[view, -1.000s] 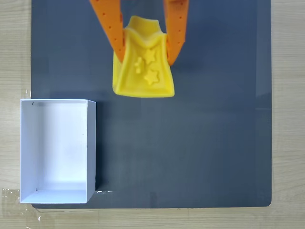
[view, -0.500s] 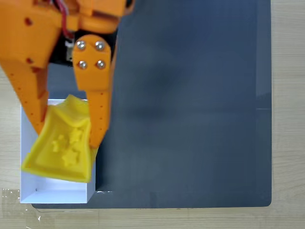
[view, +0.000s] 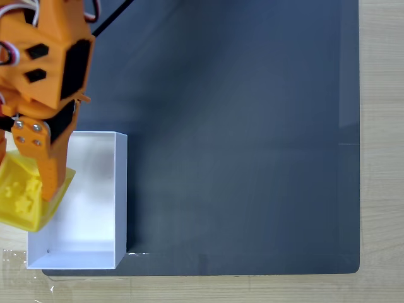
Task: Grasp a yellow block and put it in the box
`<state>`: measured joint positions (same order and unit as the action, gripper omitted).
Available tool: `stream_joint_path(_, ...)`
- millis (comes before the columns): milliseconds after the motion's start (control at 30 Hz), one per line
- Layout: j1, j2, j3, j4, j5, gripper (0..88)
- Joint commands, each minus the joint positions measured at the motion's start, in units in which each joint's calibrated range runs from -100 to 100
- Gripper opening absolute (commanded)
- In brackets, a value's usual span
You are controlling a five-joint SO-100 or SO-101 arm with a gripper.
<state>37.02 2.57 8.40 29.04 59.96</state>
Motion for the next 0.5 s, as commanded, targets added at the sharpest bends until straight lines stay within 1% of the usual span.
stream_joint_path(0, 0.44, 0.82, -2.48, -1.64, -0.2, 13.2)
stream_joint_path(133, 0.35, 2.94, -1.84, -1.64, -0.2, 13.6)
stream_joint_path(167, 0.1, 3.28, -1.84, -1.64, -0.41, 15.0)
stream_joint_path(267, -0.32, 3.87, -1.84, -1.64, -3.35, 24.6)
stream_joint_path(367, -1.16, 3.87, -1.66, -1.64, -4.55, 34.0)
stream_joint_path(467, -1.75, 3.87, -1.57, -1.64, -4.55, 37.8)
